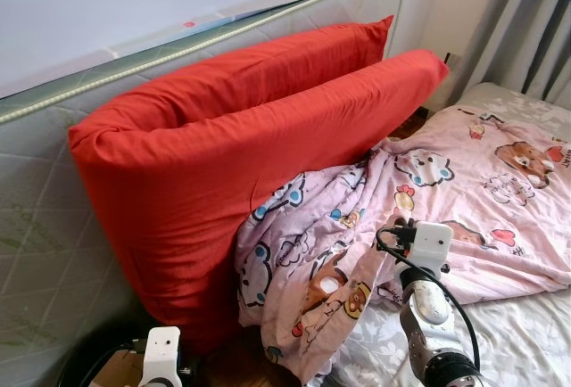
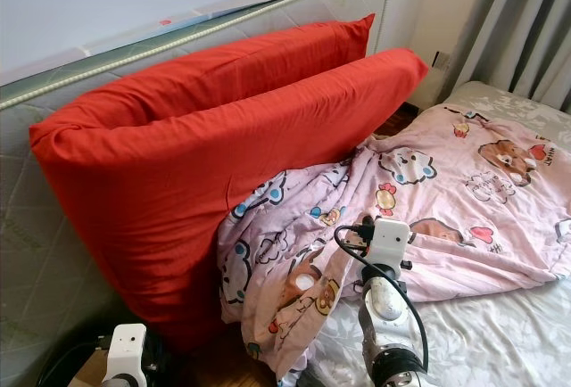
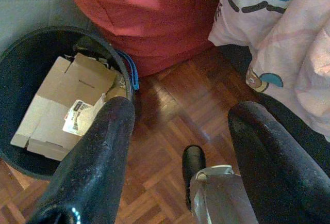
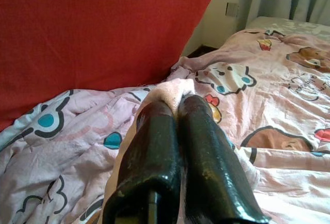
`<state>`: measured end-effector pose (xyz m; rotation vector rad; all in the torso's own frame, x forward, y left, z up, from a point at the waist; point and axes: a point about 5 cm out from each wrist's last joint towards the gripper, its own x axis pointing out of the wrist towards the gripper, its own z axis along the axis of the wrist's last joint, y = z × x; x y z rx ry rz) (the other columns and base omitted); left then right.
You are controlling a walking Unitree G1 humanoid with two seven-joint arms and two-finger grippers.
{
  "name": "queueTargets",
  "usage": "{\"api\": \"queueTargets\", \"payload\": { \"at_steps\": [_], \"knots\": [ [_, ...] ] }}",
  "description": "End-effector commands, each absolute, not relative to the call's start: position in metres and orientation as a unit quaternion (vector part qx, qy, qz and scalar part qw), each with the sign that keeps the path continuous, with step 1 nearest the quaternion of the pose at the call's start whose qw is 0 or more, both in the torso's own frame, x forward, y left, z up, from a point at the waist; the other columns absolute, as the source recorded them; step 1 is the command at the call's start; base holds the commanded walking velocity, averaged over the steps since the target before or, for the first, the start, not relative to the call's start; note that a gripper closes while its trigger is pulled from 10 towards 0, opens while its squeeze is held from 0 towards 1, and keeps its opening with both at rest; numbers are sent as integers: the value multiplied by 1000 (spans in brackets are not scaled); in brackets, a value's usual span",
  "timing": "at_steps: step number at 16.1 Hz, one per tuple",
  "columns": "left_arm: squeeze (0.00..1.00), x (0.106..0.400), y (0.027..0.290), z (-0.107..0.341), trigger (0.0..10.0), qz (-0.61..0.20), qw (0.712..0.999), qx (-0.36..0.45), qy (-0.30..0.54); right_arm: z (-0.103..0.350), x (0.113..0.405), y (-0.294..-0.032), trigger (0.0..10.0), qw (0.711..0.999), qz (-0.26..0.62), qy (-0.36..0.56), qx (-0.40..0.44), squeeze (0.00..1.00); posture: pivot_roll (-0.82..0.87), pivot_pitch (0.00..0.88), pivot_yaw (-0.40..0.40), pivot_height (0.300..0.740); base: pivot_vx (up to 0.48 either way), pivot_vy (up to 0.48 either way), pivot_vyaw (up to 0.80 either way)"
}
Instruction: Clean up the room
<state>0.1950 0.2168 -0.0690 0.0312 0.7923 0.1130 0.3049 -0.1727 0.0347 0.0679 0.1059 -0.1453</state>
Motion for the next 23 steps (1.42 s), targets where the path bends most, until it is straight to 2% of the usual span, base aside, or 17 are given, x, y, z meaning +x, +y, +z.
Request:
{"api": "queueTargets", "payload": {
  "at_steps": [1,23],
  "knots": [
    [0,188,219,-73,10000,59,914,19,400,35,305,-171,10000,996,-68,50,29,0,-55,0,18,740,0,0,0],
    [0,182,214,-77,10000,55,911,6,408,34,305,-170,10000,996,-61,58,20,0,-64,0,7,740,0,0,0]
  ]
}}
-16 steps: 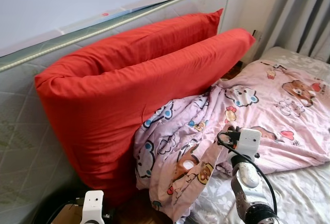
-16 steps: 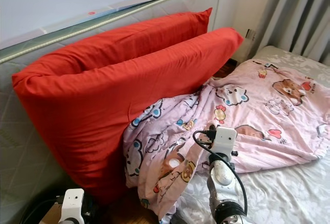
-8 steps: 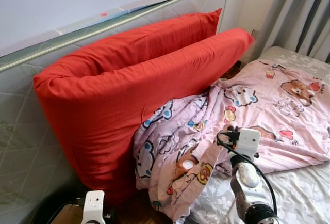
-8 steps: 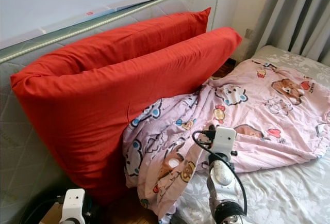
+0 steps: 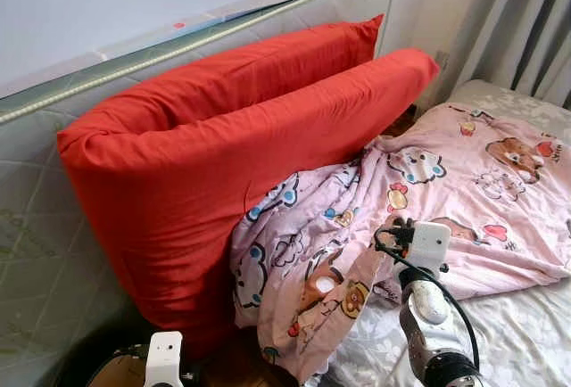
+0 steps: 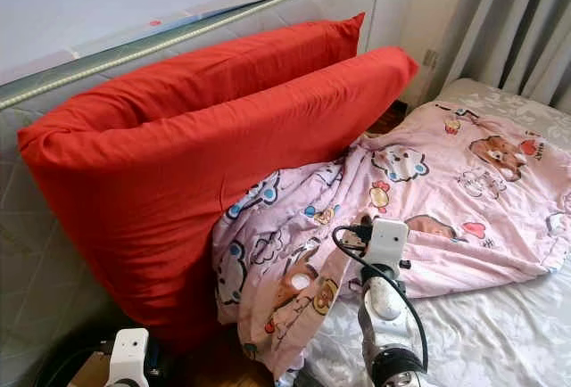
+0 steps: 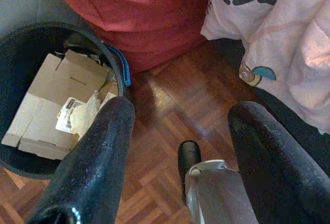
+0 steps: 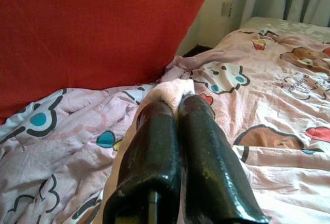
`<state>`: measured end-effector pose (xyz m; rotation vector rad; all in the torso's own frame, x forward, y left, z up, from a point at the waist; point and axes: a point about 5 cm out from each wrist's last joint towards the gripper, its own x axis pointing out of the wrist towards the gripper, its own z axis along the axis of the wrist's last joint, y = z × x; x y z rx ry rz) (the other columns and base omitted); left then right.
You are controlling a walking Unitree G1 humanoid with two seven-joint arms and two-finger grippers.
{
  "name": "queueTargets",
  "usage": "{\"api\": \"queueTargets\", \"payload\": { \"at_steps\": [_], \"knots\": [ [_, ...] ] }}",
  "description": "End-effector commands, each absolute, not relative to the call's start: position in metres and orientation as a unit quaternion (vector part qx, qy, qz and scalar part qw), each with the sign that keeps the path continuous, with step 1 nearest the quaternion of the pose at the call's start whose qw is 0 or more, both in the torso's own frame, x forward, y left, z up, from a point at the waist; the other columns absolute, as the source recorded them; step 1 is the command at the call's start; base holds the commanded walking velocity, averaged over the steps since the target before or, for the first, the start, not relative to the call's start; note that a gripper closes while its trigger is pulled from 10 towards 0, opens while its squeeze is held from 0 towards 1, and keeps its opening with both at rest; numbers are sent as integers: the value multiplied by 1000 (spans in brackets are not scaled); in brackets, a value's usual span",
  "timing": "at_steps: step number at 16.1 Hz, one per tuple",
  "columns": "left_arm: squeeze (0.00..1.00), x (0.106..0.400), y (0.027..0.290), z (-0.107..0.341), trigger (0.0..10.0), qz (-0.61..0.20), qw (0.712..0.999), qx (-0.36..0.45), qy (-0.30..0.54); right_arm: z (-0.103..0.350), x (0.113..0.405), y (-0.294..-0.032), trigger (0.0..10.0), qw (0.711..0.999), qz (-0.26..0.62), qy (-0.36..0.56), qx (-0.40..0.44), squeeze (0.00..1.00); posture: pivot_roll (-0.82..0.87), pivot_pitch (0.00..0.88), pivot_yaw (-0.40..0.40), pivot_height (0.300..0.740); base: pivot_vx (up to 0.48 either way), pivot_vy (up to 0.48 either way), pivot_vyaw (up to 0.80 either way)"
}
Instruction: Clean up the room
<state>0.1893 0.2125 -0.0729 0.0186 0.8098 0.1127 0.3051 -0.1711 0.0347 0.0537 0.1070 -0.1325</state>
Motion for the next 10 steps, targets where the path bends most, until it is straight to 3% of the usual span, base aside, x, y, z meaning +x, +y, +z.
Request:
{"api": "queueTargets", "payload": {
  "at_steps": [1,10],
  "knots": [
    [0,181,214,-77,10000,55,911,6,408,33,304,-171,10000,996,-61,59,19,0,-65,0,7,740,0,0,0],
    [0,180,213,-78,10000,53,910,1,411,33,304,-171,10000,996,-58,62,14,0,-65,0,8,740,-264,0,0]
  ]
}}
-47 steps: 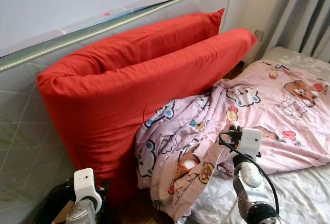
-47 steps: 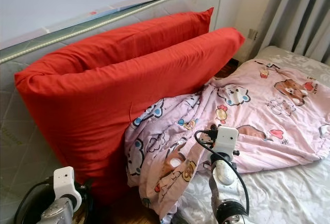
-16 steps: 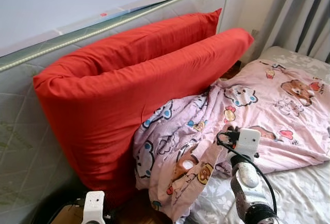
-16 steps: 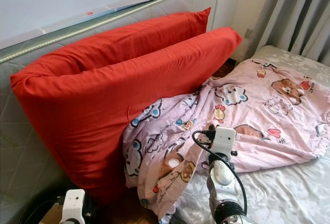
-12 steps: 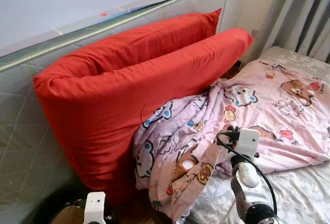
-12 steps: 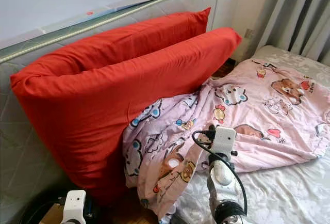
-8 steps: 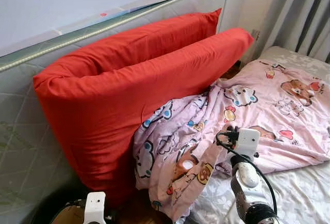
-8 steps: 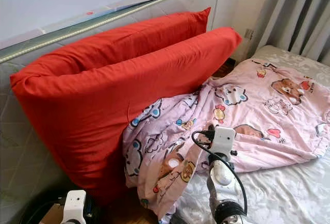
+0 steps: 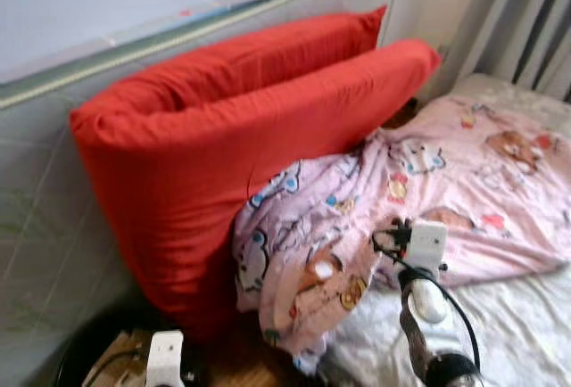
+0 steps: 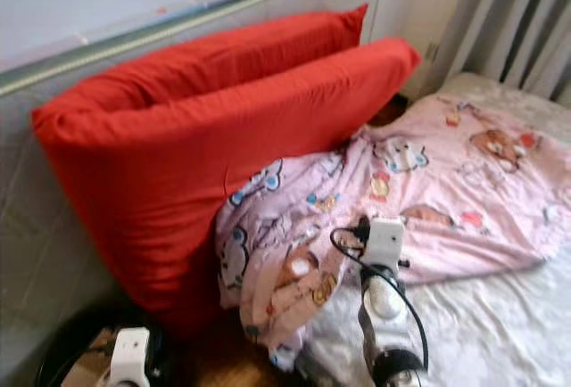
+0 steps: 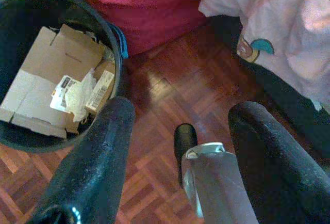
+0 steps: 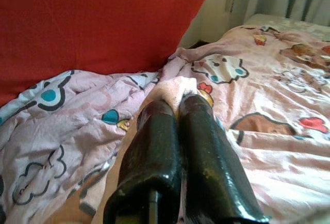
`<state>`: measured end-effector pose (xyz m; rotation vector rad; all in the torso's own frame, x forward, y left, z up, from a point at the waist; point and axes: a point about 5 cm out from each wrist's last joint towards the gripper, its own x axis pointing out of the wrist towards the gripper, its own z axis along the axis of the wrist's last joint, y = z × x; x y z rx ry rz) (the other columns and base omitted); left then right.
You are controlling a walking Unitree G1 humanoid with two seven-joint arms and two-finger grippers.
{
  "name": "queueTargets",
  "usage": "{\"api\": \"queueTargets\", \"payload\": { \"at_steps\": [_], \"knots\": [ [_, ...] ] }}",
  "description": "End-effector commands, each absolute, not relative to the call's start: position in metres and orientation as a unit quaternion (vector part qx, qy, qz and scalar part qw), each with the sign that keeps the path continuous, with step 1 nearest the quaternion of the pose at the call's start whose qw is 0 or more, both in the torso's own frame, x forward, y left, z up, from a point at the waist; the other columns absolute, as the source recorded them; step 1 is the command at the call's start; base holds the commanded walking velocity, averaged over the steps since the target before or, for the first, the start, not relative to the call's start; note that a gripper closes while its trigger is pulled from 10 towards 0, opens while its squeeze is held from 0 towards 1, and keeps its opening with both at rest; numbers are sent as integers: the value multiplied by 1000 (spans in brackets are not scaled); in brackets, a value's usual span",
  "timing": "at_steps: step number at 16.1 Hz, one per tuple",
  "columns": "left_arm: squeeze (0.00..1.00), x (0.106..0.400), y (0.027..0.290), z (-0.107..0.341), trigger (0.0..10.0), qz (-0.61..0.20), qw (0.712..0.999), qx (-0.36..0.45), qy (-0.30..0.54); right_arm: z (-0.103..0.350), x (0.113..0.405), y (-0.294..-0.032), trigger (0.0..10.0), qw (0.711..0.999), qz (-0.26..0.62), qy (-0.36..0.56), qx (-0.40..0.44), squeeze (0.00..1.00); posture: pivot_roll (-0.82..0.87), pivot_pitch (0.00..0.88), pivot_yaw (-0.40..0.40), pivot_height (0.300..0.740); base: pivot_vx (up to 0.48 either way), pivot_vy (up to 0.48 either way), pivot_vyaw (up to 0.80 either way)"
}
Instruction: Clean up the room
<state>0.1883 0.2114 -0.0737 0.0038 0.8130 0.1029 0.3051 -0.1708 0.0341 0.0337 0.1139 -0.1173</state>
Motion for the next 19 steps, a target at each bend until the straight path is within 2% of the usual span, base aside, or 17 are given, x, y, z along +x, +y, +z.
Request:
{"api": "queueTargets", "payload": {
  "at_steps": [1,19],
  "knots": [
    [0,180,213,-78,10000,52,910,1,411,33,304,-171,10000,996,-58,62,14,0,-65,0,8,740,-292,0,0],
    [0,178,213,-79,10000,50,908,2,416,34,306,-161,10000,998,-29,55,30,0,-68,0,10,740,-294,0,0]
  ]
}}
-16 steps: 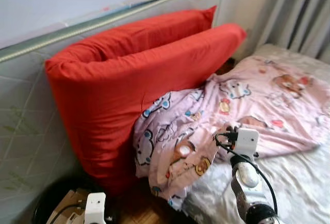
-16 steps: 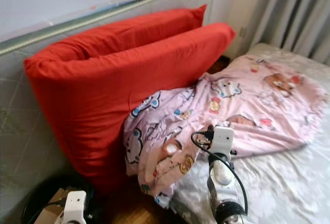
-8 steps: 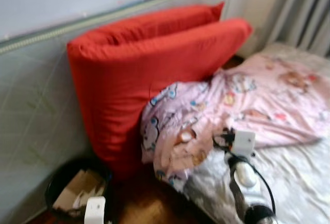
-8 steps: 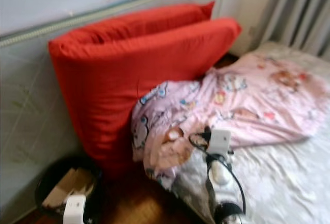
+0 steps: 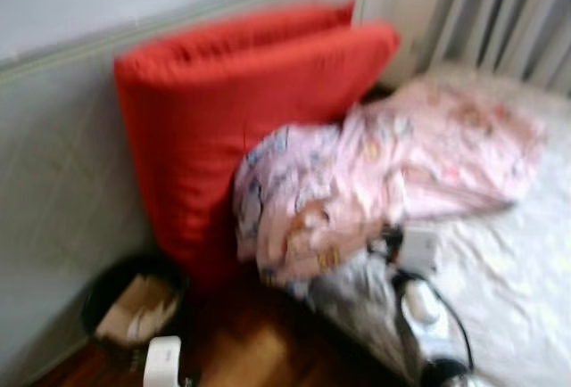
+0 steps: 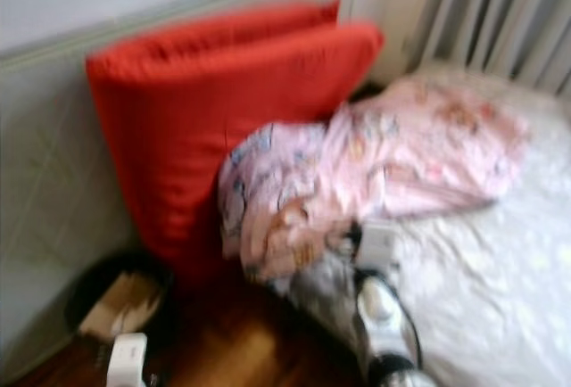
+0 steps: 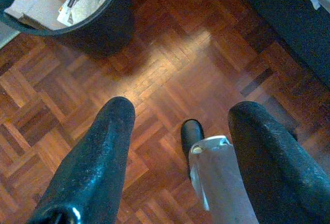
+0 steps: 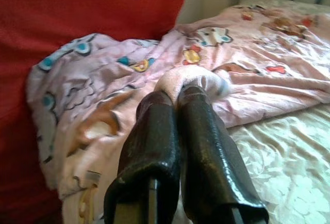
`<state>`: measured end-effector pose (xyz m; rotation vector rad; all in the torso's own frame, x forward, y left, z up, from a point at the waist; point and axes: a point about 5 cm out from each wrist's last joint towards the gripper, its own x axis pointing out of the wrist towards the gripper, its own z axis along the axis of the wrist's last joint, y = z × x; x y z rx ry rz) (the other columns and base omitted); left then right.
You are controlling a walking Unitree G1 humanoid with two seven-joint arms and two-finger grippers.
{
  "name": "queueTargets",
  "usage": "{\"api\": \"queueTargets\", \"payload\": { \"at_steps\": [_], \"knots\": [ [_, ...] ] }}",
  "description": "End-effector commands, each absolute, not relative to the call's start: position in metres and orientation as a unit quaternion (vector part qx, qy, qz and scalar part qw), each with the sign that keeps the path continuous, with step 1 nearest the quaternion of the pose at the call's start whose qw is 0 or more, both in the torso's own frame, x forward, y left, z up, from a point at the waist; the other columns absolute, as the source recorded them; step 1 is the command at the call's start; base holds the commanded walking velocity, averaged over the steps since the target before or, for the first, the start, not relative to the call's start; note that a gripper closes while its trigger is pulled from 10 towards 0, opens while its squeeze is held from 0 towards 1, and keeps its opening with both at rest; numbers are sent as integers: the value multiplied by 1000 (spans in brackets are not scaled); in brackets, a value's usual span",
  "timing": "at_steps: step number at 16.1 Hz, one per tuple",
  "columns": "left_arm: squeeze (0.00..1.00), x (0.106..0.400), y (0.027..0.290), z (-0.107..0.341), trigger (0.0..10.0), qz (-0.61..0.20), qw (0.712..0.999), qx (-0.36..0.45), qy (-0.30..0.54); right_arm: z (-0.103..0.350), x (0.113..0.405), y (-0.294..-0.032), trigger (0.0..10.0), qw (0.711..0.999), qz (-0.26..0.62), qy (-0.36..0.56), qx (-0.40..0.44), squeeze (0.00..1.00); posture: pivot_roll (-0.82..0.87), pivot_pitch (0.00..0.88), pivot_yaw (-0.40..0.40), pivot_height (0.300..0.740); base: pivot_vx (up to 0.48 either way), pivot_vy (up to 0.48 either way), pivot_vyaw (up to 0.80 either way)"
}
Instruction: Clean up the room
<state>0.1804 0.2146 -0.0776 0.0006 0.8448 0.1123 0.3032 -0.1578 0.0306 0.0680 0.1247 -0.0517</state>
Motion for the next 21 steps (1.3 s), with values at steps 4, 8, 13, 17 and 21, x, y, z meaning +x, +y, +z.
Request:
{"api": "queueTargets", "payload": {
  "at_steps": [4,8,13,17,21],
  "knots": [
    [0,178,213,-79,10000,49,908,3,417,36,306,-162,10000,998,-32,50,32,0,-68,0,11,740,-304,0,0],
    [0,178,212,-80,10000,46,907,4,418,41,308,-161,10000,999,-26,31,25,0,-71,0,10,740,-332,0,0],
    [0,178,211,-80,10000,44,906,10,420,41,306,-158,10000,999,-21,25,21,0,-71,0,8,740,-211,0,0],
    [0,177,210,-81,10000,40,905,12,423,37,304,-155,10000,999,-16,38,7,0,-71,0,5,740,0,0,0],
    [0,178,208,-80,10000,36,906,14,421,17,298,-155,10000,992,-28,119,-20,0,-71,0,7,740,0,0,0]
  ]
}}
